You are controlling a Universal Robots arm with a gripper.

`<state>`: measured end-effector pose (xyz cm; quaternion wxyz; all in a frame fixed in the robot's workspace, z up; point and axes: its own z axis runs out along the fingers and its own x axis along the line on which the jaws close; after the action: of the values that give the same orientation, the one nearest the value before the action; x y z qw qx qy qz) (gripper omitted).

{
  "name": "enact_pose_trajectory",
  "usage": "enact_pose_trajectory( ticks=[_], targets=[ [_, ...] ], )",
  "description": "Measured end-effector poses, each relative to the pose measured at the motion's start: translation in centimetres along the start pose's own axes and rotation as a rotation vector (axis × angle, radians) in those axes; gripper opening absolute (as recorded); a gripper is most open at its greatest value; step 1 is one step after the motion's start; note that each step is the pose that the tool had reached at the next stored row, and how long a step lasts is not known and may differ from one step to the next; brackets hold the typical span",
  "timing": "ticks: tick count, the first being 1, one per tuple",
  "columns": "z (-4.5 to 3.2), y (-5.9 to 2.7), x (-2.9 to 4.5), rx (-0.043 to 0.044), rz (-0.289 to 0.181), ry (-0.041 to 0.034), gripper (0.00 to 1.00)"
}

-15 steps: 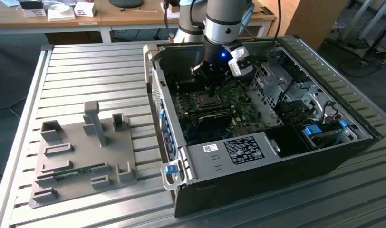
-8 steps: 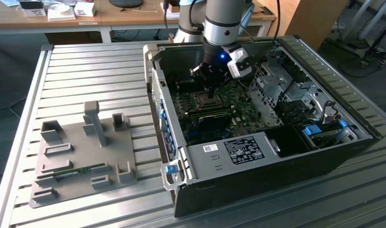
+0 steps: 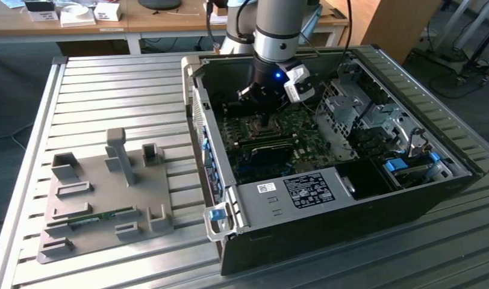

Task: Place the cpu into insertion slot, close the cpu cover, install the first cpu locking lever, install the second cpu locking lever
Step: 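Install the second cpu locking lever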

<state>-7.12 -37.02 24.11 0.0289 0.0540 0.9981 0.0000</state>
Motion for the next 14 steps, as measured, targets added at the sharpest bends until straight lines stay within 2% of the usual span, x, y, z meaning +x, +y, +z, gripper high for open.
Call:
enact_pose_trajectory(
  ticks=[8,14],
  targets=[
    [1.11,-0.02,0.22,0.0,0.0,-0.0006,0.11],
    [1.42,-0.05,0.4,-0.0001,0.0,-0.0015,0.11]
  ],
)
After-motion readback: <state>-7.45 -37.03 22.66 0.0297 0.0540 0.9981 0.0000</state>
